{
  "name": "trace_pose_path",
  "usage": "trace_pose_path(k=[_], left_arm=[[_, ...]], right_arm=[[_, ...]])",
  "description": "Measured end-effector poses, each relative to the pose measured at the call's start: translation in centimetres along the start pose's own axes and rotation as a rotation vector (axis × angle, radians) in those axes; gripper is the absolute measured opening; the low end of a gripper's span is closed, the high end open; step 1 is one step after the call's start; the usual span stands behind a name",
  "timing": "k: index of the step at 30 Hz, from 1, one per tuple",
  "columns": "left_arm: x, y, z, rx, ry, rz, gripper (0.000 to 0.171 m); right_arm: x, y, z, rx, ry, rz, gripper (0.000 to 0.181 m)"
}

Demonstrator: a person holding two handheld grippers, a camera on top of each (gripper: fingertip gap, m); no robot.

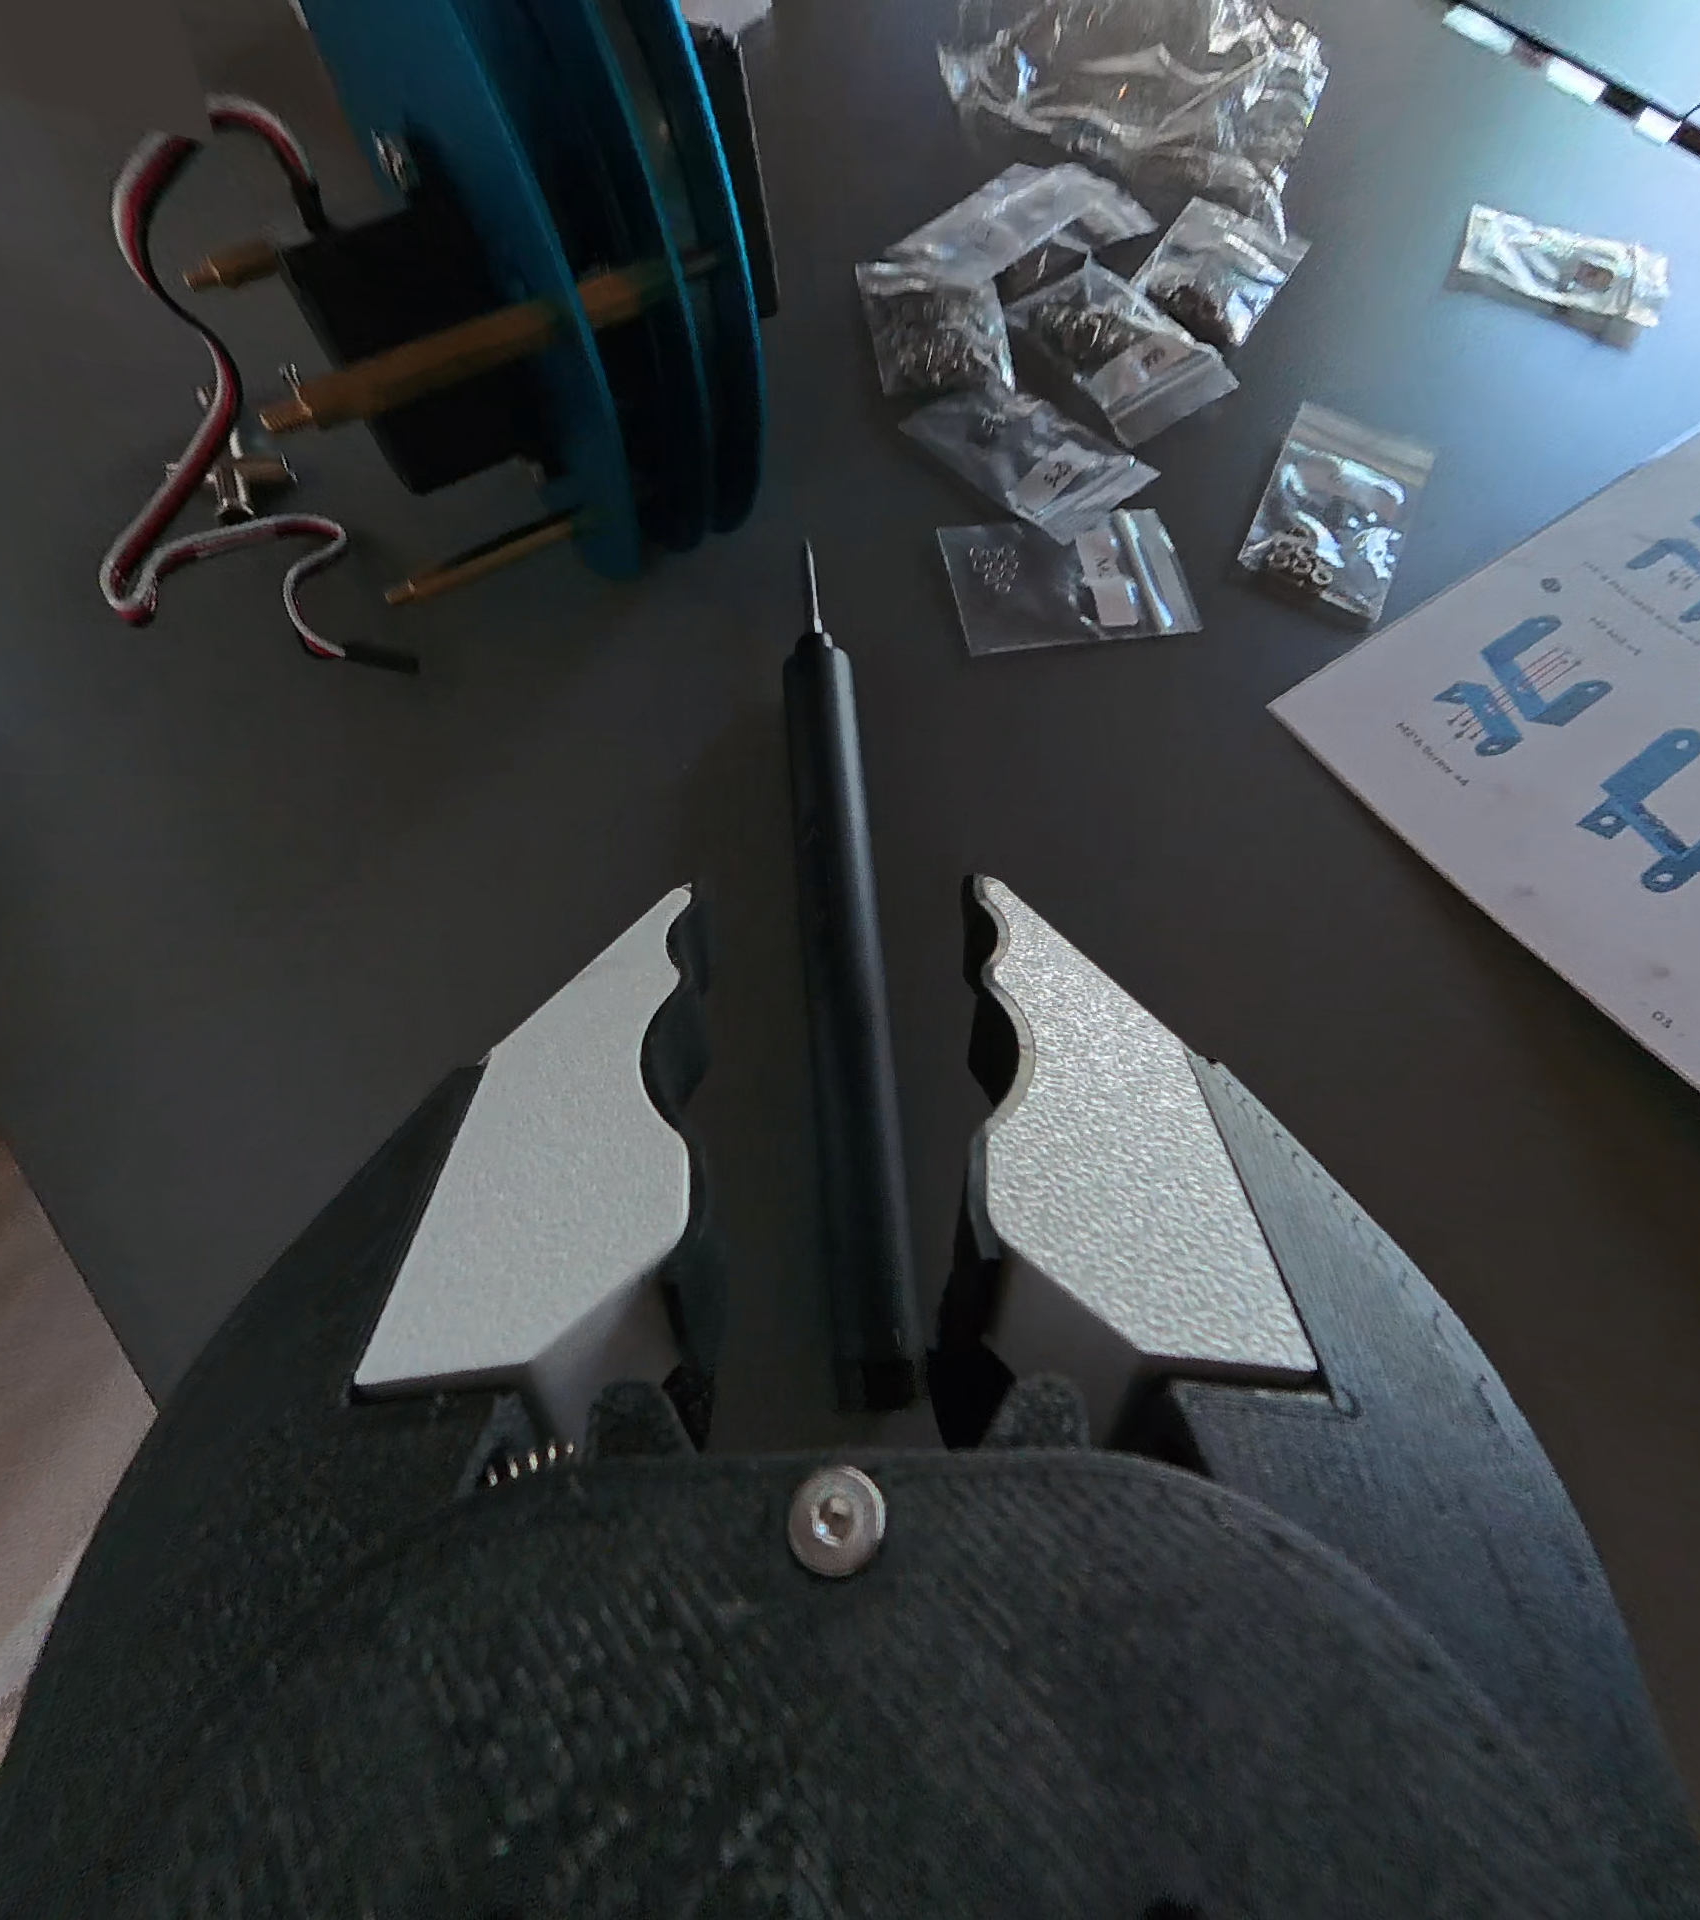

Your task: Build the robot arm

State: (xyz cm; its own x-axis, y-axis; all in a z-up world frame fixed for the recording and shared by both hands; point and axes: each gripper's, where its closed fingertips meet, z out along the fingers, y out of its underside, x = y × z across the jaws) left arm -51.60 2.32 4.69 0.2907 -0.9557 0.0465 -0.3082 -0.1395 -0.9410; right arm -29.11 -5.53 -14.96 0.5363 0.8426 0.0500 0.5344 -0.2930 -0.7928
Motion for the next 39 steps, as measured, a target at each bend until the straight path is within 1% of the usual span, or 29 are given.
trace_pose_path(k=[2,5,8,10,11,12,13,14,16,17,19,20,22,24,25,26,27,28,31,33,37,39], left_arm=[[-0.7,-0.6,-1.1,0.03,-0.015,-0.01,0.032],[-1.3,-0.5,-2.8,0.049,-0.015,-0.042,0.03],[-2.3,0.2,-4.3,0.023,-0.052,-0.067,0.028],[-3.6,0.6,-5.3,0.004,-0.117,-0.078,0.026],[-4.0,0.7,-5.7,0.001,-0.133,-0.093,0.025],[-4.3,0.9,-6.0,-0.003,-0.133,-0.122,0.022],[-4.8,1.5,-6.2,-0.015,-0.138,-0.171,0.016],[-5.9,2.7,-6.2,-0.044,-0.166,-0.237,0.016],[-9.7,6.9,-6.5,-0.17,-0.311,-0.398,0.012],[-11.2,9.4,-6.5,-0.239,-0.376,-0.486,0.014],[-11.8,13.5,-6.0,-0.377,-0.409,-0.651,0.018],[-12.0,14.8,-5.6,-0.415,-0.423,-0.715,0.022],[-12.3,16.2,-4.5,-0.442,-0.423,-0.762,0.025],[-12.8,18.3,-4.1,-0.507,-0.457,-0.803,0.036],[-12.7,19.0,-3.7,-0.519,-0.443,-0.834,0.037],[-12.3,19.4,-3.0,-0.516,-0.399,-0.876,0.039],[-11.9,19.6,-2.3,-0.507,-0.348,-0.913,0.038],[-11.9,20.0,-2.1,-0.512,-0.337,-0.935,0.037],[-12.7,21.1,-2.1,-0.551,-0.387,-0.905,0.029],[-13.1,21.2,-1.9,-0.55,-0.392,-0.875,0.017],[-12.4,21.8,-1.5,-0.567,-0.341,-0.914,0.017],[-12.1,22.0,-1.3,-0.577,-0.314,-0.922,0.021]], right_arm=[[-0.2,0.2,0.1,-0.019,0.003,-0.003,0.049],[-0.3,0.5,0.3,-0.035,0.015,0.009,0.048],[-0.1,0.9,0.3,-0.059,0.029,0.009,0.048],[0.6,-0.1,-0.4,-0.063,0.047,-0.015,0.048],[0.9,-1.5,-1.0,-0.042,0.037,-0.018,0.046],[1.5,-3.6,-1.7,-0.009,0.027,-0.003,0.041],[2.5,-6.3,-2.4,0.025,0.021,0.035,0.038],[3.2,-9.4,-2.8,0.053,0.002,0.084,0.037],[3.2,-15.4,-2.6,0.094,-0.073,0.139,0.038],[3.1,-17.9,-2.2,0.101,-0.086,0.133,0.038],[2.0,-21.5,-0.7,0.118,-0.121,0.074,0.039],[1.5,-22.6,0.2,0.111,-0.124,0.048,0.039],[0.3,-23.4,2.2,0.085,-0.146,0.013,0.04],[-0.7,-23.6,4.0,0.064,-0.177,0.003,0.042],[-1.1,-23.6,4.7,0.058,-0.194,-0.001,0.042],[-1.3,-23.7,5.2,0.053,-0.199,-0.002,0.042],[-1.3,-23.7,5.7,0.05,-0.199,-0.003,0.042],[-1.4,-23.7,5.9,0.05,-0.205,-0.004,0.042],[-1.5,-23.8,6.3,0.066,-0.229,0.016,0.042],[-1.5,-23.8,6.3,0.08,-0.238,0.028,0.042],[-1.1,-23.7,6.3,0.104,-0.237,0.056,0.041],[-1.0,-23.6,6.3,0.111,-0.236,0.064,0.04]])
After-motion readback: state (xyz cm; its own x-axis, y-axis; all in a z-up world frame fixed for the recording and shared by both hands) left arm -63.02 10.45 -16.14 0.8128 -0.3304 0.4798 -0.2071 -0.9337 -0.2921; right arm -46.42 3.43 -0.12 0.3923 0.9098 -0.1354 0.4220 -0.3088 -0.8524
